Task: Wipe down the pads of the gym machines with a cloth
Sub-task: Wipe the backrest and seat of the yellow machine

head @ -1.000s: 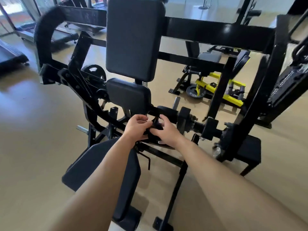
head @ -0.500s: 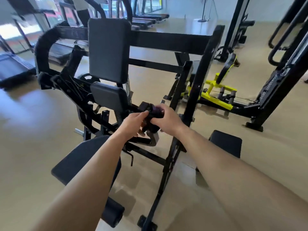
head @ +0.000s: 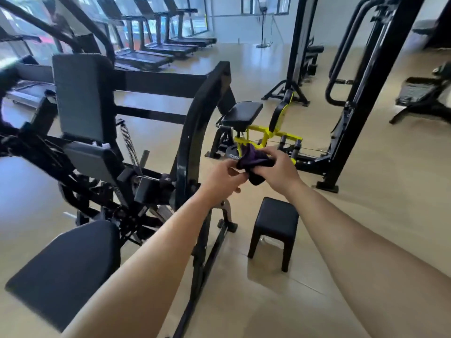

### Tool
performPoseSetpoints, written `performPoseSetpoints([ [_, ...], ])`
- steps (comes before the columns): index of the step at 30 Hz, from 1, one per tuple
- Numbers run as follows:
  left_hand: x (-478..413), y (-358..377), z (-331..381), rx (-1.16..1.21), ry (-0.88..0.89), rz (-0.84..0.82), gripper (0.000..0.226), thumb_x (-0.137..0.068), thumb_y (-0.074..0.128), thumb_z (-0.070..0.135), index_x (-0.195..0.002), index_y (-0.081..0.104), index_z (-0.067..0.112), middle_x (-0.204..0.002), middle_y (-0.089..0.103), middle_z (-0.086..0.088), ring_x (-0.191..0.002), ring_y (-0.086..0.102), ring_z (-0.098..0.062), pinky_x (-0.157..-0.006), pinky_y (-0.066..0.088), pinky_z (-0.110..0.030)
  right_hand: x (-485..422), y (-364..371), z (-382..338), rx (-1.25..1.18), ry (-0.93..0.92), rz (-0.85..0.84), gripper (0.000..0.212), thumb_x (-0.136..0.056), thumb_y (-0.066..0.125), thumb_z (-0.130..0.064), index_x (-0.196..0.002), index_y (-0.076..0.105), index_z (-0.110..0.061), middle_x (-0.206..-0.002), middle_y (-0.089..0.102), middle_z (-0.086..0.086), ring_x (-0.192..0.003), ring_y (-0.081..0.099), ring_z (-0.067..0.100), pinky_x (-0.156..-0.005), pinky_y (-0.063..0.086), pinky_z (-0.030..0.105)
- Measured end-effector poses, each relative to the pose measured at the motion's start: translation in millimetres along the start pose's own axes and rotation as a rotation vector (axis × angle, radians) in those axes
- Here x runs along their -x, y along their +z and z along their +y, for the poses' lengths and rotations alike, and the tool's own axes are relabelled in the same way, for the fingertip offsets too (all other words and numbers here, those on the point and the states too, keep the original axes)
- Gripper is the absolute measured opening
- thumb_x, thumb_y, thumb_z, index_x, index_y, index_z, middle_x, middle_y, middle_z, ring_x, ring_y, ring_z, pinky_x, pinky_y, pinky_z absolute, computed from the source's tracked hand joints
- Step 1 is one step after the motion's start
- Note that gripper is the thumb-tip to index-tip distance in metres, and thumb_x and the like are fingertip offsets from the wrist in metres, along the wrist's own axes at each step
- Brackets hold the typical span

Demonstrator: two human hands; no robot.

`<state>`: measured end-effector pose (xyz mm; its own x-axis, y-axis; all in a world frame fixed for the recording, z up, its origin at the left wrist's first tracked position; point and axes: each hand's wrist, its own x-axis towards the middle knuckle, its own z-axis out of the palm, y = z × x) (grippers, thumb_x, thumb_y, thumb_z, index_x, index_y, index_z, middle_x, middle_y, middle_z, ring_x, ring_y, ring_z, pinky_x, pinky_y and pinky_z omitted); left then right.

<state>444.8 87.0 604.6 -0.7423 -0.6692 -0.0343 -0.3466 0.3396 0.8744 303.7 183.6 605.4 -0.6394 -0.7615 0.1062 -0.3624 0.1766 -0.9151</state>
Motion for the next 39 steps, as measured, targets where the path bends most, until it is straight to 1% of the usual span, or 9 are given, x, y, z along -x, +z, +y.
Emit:
performPoseSetpoints([
  [11,-207.6,90.4,17.1,0.113,-0.017,-0.026,0.020,-0.096,0.055,0.018,-0.116,0.060,0.021,-0.093,0.074,-0.007,-0.064,0.072,-0.026,-0.048,0.047,-0.024,-169.3,-74.0,74.3,0.047,0.190,-0.039,0.028,-0.096,0.056,-0.046,-0.091,0.067,-0.020,-0.083,0.069,0.002,-0.079,0.063,0.024,-0.065,0.045,0.034],
  [15,-303.1,100.2,29.1,0.220,-0.092,0.013,0.023,-0.086,0.047,0.030,-0.092,0.067,0.020,-0.079,0.066,-0.012,-0.063,0.061,-0.026,-0.044,0.040,-0.024,-254.2,-97.5,91.0,0.002,0.288,-0.114,0.037,-0.091,0.049,-0.057,-0.108,0.062,-0.027,-0.093,0.070,0.006,-0.075,0.062,0.023,-0.064,0.045,0.034],
  [18,-372.0,102.0,40.1,0.253,-0.135,0.052,0.027,-0.074,0.044,0.038,-0.077,0.065,0.021,-0.075,0.063,-0.007,-0.066,0.056,-0.024,-0.052,0.038,-0.028,-317.1,-116.8,98.2,0.048,0.271,-0.169,0.032,-0.095,0.057,-0.047,-0.118,0.061,-0.026,-0.097,0.073,0.009,-0.068,0.061,0.021,-0.061,0.044,0.031],
  [23,-464.9,113.7,41.8,0.261,-0.130,0.110,0.031,-0.085,0.048,0.034,-0.068,0.065,0.015,-0.067,0.062,-0.006,-0.069,0.056,-0.028,-0.061,0.044,-0.034,-406.6,-141.4,109.1,0.162,0.172,-0.146,0.027,-0.102,0.056,-0.030,-0.101,0.071,-0.008,-0.091,0.071,0.009,-0.075,0.060,0.016,-0.059,0.044,0.028],
  [27,-542.5,127.4,31.1,0.280,-0.158,0.167,0.023,-0.081,0.052,0.030,-0.082,0.075,0.024,-0.078,0.071,-0.005,-0.087,0.070,-0.033,-0.074,0.062,-0.051,-483.2,-156.1,138.6,0.305,0.121,-0.099,0.036,-0.101,0.053,-0.031,-0.070,0.064,-0.016,-0.069,0.061,0.001,-0.074,0.056,0.024,-0.065,0.042,0.035],
  [30,-599.4,142.1,25.7,0.177,-0.183,0.240,0.018,-0.080,0.060,0.027,-0.093,0.073,0.026,-0.084,0.072,0.004,-0.088,0.069,-0.020,-0.078,0.057,-0.037,-546.0,-168.8,164.7,0.321,0.103,-0.065,0.041,-0.101,0.050,-0.027,-0.061,0.051,-0.018,-0.062,0.053,-0.004,-0.069,0.050,0.021,-0.062,0.037,0.034],
  [33,-661.1,159.9,20.3,0.121,-0.247,0.285,0.012,-0.083,0.066,0.019,-0.093,0.066,0.027,-0.092,0.071,0.004,-0.087,0.067,-0.014,-0.069,0.050,-0.026,-614.8,-182.1,185.4,0.227,0.047,-0.085,0.034,-0.103,0.049,-0.026,-0.072,0.061,-0.019,-0.073,0.059,-0.005,-0.076,0.051,0.018,-0.065,0.038,0.033],
  [37,-756.4,188.2,30.3,0.275,-0.293,0.307,0.040,-0.084,0.064,0.010,-0.120,0.056,0.026,-0.115,0.065,0.002,-0.108,0.061,-0.017,-0.098,0.052,-0.037,-718.5,-203.3,216.0,0.178,-0.014,-0.274,0.025,-0.103,0.052,-0.025,-0.083,0.066,-0.022,-0.085,0.066,-0.003,-0.085,0.058,0.019,-0.077,0.041,0.033],
  [39,-798.3,200.0,46.3,0.383,-0.235,0.270,0.054,-0.087,0.060,-0.002,-0.133,0.049,0.023,-0.124,0.061,-0.001,-0.106,0.061,-0.013,-0.091,0.054,-0.029,-764.1,-217.2,223.4,0.142,-0.007,-0.366,0.020,-0.103,0.054,-0.026,-0.091,0.070,-0.022,-0.092,0.070,0.000,-0.091,0.062,0.019,-0.076,0.046,0.032],
])
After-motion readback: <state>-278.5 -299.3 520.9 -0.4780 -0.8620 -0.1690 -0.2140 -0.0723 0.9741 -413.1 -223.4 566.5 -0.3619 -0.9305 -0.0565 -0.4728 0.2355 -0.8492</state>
